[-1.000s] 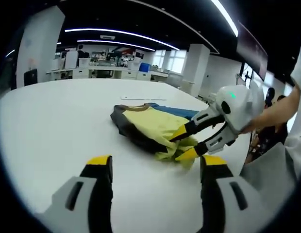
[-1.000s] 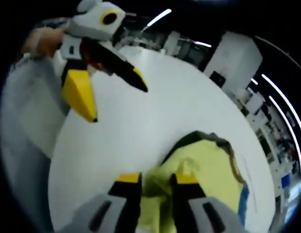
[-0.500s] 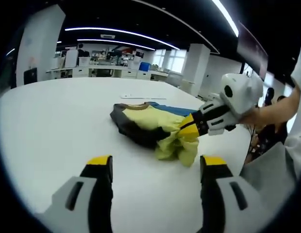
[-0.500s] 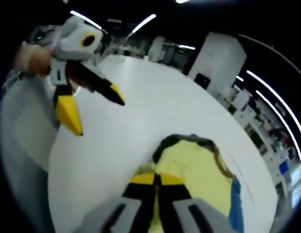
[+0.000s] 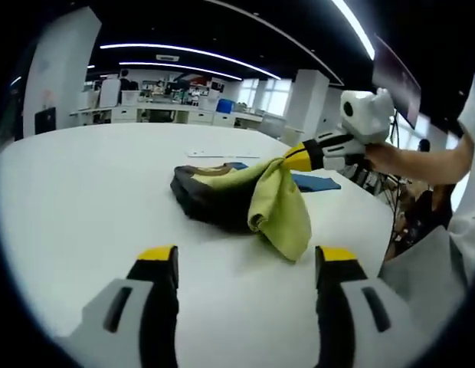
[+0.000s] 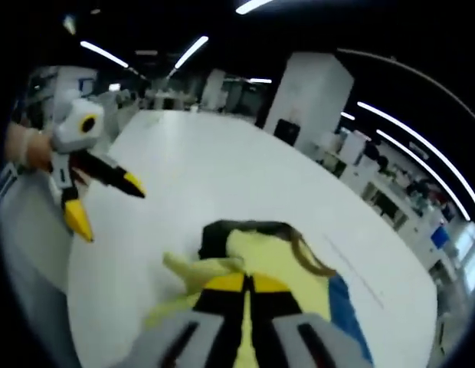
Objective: Fold the garment on the visible template until the final outline fits inside the template.
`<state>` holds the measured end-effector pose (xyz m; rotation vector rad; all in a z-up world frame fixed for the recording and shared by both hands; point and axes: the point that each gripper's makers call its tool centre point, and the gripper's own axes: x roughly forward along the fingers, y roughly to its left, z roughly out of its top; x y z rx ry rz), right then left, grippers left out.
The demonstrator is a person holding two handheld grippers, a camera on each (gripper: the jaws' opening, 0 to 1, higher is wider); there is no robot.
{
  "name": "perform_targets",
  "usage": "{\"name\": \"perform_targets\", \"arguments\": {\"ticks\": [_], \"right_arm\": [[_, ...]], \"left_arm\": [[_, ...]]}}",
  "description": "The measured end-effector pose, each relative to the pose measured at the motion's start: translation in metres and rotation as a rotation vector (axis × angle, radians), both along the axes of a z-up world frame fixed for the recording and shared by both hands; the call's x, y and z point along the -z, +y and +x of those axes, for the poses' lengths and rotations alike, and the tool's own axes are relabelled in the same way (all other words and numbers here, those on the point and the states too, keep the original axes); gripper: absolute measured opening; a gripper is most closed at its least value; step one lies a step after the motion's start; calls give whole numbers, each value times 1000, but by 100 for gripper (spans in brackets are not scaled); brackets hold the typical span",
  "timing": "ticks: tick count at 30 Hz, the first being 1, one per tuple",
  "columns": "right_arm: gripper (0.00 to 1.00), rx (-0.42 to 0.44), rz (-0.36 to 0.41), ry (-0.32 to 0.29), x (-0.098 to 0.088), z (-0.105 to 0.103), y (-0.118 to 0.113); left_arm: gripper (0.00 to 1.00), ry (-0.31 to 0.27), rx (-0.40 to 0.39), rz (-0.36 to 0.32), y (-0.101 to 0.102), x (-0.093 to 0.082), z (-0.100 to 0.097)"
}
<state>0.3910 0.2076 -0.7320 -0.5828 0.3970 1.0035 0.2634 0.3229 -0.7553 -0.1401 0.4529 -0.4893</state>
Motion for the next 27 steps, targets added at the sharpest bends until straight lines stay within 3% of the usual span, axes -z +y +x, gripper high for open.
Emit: {"name": "perform_targets", "arguments": {"ticks": [12, 19, 27], "right_arm": [[0, 170, -30, 103, 41, 50, -43], [0, 218, -77, 152, 72, 57, -56], [0, 230, -64, 171, 73, 55, -56]], "left_arm": [[67, 6, 8, 6, -1, 3, 8], [67, 9, 15, 3, -4, 5, 15], [65, 16, 25, 19, -7, 10, 18]]}}
